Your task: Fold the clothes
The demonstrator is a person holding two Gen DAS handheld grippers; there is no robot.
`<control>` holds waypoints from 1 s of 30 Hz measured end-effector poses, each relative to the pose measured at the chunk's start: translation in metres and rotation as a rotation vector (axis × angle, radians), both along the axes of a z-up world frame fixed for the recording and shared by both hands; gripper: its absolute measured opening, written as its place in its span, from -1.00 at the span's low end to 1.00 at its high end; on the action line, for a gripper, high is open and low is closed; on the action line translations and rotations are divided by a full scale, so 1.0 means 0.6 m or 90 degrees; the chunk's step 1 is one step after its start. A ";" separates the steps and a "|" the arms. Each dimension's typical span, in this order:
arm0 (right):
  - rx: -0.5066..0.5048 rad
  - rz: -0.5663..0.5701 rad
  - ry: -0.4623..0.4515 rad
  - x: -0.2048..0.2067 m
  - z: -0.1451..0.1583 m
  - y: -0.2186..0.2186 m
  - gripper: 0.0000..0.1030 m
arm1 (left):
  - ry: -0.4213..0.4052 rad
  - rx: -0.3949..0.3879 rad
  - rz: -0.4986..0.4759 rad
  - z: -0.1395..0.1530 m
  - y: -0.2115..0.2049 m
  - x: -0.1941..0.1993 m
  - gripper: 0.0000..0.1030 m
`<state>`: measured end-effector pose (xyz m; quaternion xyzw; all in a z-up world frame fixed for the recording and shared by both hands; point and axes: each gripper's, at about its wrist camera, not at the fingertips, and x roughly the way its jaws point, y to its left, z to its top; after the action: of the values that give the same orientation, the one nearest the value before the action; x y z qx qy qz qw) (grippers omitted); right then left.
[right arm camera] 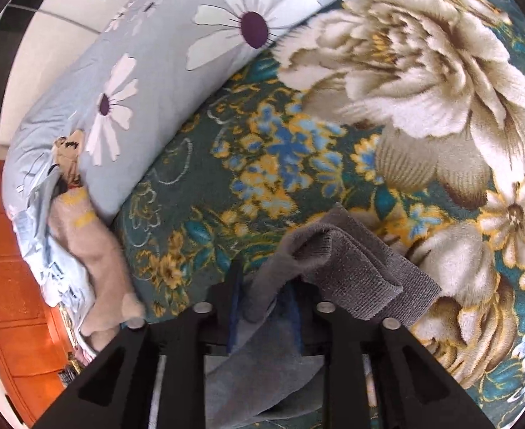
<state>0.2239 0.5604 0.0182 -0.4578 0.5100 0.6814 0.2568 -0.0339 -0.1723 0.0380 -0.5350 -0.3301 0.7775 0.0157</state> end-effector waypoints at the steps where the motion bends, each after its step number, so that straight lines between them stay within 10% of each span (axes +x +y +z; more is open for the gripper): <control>1: 0.003 0.001 0.010 0.003 0.007 0.002 -0.28 | -0.006 -0.015 0.016 -0.002 -0.011 0.017 0.16; 11: 0.006 0.011 0.084 0.104 0.039 0.002 -0.12 | -0.128 0.085 0.225 -0.162 -0.118 0.180 0.16; 30: 0.031 -0.040 0.016 0.107 -0.056 -0.008 -0.13 | -0.135 0.120 0.204 -0.190 -0.107 0.187 0.16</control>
<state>0.2882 0.5556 -0.0152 -0.4266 0.5106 0.6909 0.2828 0.0785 -0.2368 -0.0760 -0.5508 -0.4820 0.6751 -0.0927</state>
